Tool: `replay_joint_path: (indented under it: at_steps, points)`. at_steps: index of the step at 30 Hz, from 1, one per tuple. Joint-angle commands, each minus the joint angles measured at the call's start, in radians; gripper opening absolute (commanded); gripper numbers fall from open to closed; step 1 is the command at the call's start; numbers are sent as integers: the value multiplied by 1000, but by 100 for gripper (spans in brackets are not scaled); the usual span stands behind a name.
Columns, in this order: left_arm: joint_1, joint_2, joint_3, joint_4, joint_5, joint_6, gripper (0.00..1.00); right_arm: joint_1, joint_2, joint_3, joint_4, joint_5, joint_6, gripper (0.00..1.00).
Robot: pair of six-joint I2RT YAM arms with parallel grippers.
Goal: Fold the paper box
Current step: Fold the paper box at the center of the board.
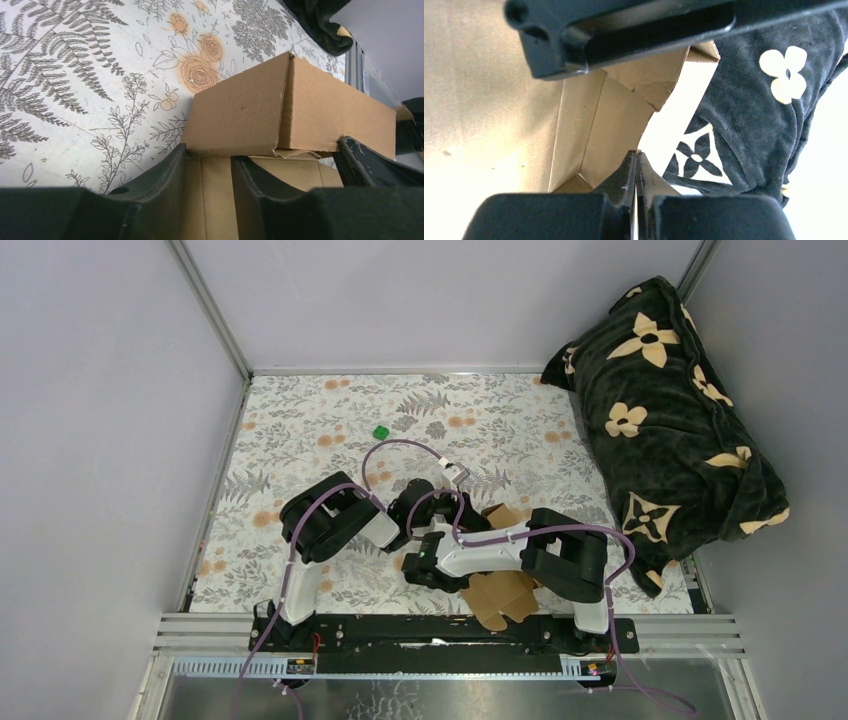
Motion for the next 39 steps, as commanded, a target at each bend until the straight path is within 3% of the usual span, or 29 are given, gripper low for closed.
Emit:
replay_joint_path:
  at_steps: [1,10,18,33,37,39]
  points:
    - [-71,-2,6,149,-141,4,39,-6,8,-2,203,-113,-3,0]
    - [-92,39,39,180,-178,-24,30,-6,-1,-16,244,-143,-41,0]
    - [-94,57,83,136,-171,-17,49,-44,-44,-21,260,-204,-82,0]
    - [-93,50,179,26,-120,12,51,-213,-115,26,254,-315,-195,0]
    - [-93,46,191,4,-115,21,51,-257,-114,49,237,-283,-210,11]
    - [-93,45,193,-1,-115,25,51,-272,-117,58,229,-246,-208,23]
